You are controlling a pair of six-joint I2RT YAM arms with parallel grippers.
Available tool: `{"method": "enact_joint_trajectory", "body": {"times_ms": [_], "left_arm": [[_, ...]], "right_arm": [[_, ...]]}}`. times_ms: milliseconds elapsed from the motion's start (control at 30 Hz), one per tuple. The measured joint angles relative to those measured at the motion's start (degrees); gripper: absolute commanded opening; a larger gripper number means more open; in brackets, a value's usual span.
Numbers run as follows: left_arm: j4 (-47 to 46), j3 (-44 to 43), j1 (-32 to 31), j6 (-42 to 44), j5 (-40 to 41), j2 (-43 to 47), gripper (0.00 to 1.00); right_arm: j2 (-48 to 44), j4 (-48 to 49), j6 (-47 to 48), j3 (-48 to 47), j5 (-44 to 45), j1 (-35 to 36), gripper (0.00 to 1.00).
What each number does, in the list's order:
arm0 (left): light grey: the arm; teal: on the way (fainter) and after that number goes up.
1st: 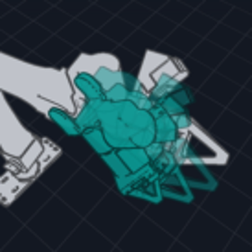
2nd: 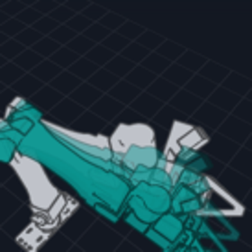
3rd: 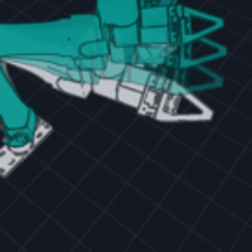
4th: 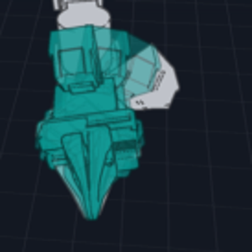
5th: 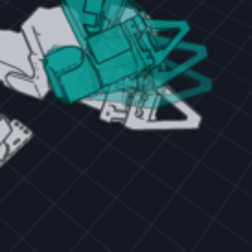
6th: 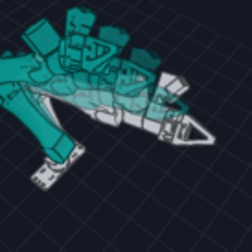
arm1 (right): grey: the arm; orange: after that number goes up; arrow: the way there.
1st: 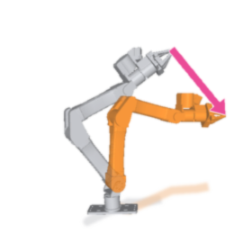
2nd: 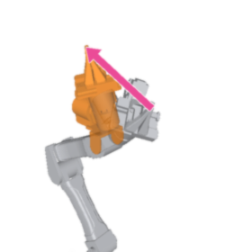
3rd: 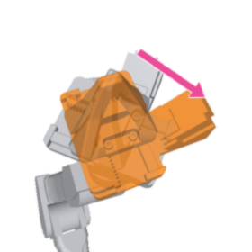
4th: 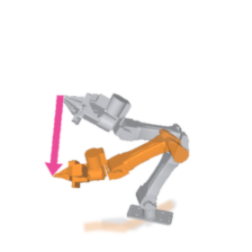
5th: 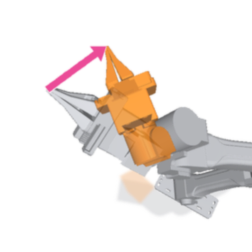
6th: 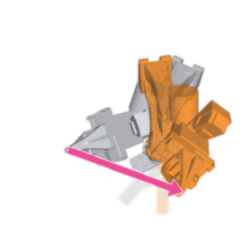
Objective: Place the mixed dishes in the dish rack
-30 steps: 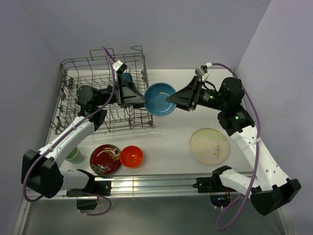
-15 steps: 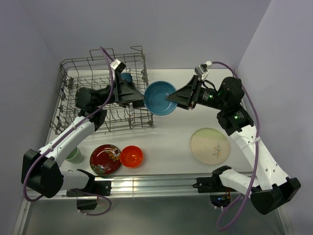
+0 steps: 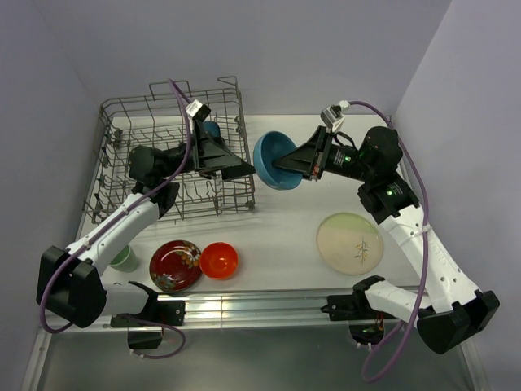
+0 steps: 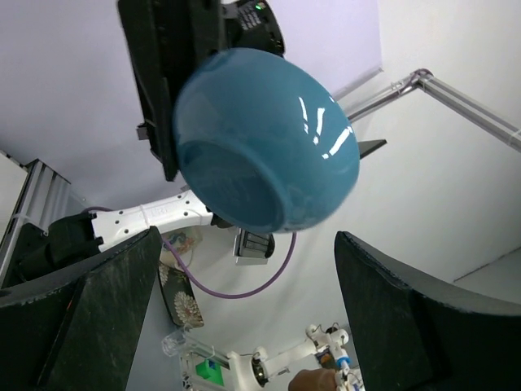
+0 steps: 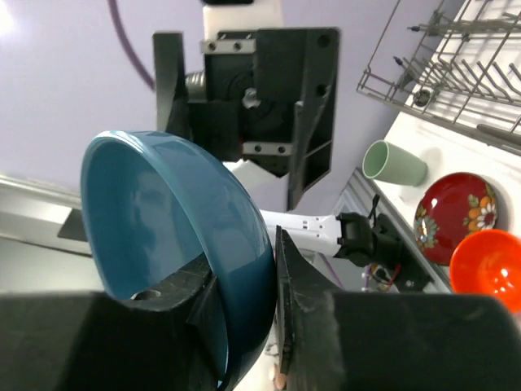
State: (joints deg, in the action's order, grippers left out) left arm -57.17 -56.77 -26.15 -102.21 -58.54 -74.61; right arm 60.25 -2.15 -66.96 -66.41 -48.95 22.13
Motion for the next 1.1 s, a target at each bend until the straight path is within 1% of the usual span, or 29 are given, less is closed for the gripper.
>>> {"method": "enact_joint_trajectory", "body": {"times_ms": [100,233,400,533,867,967,1100], "left_arm": [[2.2,0.0,0.0,1.0,0.2,0.0,0.93],[2.6,0.0,0.0,1.2,0.8,0.0,0.94],[4.3,0.0,-0.1,2.1,1.6,0.6,0.96],[6.6,-0.2,-0.3,2.9,2.3,1.6,0.96],[6.1,-0.2,-0.5,1.2,3.0,1.7,0.96],[7.6,-0.2,-0.5,2.0,3.2,1.8,0.95],[12.4,-0.3,-0.6,4.6,4.2,2.7,0.95]], "right_arm": [[0.0,0.0,0.5,0.0,0.2,0.2,0.0],[0.1,-1.1,1.4,0.0,1.1,0.7,0.0],[1.5,-6.0,5.0,-2.3,3.7,2.2,0.0],[2.3,-6.9,6.4,-2.6,4.9,2.9,0.0],[3.6,-9.9,10.1,-2.8,7.5,3.4,0.0],[3.6,-11.5,12.0,-3.7,8.9,3.8,0.0],[3.9,-14.6,14.7,-5.0,11.3,4.4,0.0]]}}
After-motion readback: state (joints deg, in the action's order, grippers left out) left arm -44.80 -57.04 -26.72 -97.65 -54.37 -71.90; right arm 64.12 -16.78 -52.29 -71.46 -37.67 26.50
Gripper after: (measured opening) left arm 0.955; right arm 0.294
